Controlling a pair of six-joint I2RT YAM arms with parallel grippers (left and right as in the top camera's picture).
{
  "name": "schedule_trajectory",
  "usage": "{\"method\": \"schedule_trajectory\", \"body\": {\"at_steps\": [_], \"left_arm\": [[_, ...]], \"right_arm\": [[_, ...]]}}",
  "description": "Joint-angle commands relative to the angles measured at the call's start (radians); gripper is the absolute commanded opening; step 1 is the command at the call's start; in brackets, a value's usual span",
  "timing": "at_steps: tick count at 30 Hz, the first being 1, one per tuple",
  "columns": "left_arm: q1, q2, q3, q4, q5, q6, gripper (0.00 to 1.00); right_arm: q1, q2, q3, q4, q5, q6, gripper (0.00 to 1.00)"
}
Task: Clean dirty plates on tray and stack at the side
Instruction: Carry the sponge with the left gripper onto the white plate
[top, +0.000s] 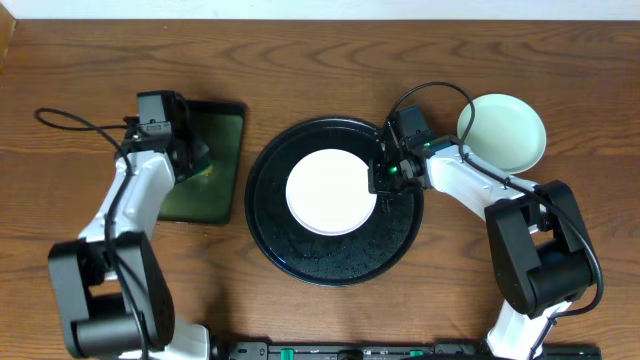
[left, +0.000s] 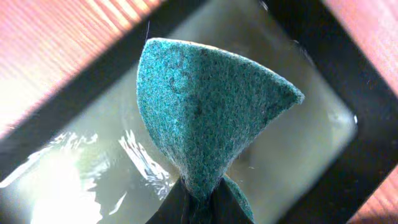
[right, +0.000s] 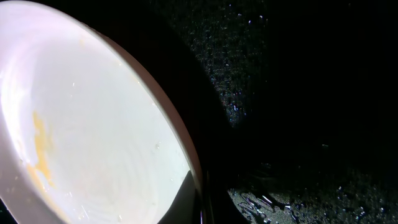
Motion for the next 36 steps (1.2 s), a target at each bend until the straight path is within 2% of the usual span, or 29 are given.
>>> {"method": "schedule_trajectory", "body": {"at_steps": [1, 9, 13, 18, 23, 26, 30, 34, 36], "left_arm": [[0.004, 0.013, 0.007, -0.02, -0.072, -0.004, 0.08], [0.004, 0.161, 0.007, -0.032, -0.056, -0.004, 0.08], [0.004, 0.182, 0.008, -0.032, -0.056, -0.004, 0.08], [0.004, 0.132, 0.008, -0.059, -0.056, -0.001, 0.07], [0.003, -0.037, 0.008, -0.097, -0.035, -0.008, 0.07], [0.003, -0.145, 0.008, -0.103, 0.049, -0.008, 0.08], [0.003, -0.253, 0.008, -0.103, 0.254, -0.008, 0.07], [-0.026, -0.278, 0.008, -0.126, 0.445, -0.008, 0.07], [-0.063, -0.272, 0.005, -0.15, 0.468, -0.008, 0.08]], "right_arm": [[0.017, 0.053, -0.012, 0.012, 0.026, 0.02, 0.01], [0.017, 0.053, -0.012, 0.014, 0.026, 0.02, 0.01], [0.017, 0.053, -0.012, 0.017, 0.026, 0.02, 0.01], [0.017, 0.053, -0.012, 0.017, 0.026, 0.02, 0.01], [0.017, 0.053, -0.012, 0.017, 0.026, 0.02, 0.01], [0.018, 0.053, -0.012, 0.019, 0.024, 0.02, 0.01], [0.028, 0.053, -0.012, 0.037, -0.017, -0.037, 0.01], [0.049, 0.053, -0.012, 0.047, -0.027, -0.063, 0.01], [0.051, 0.053, -0.012, 0.047, -0.027, -0.063, 0.01]]}}
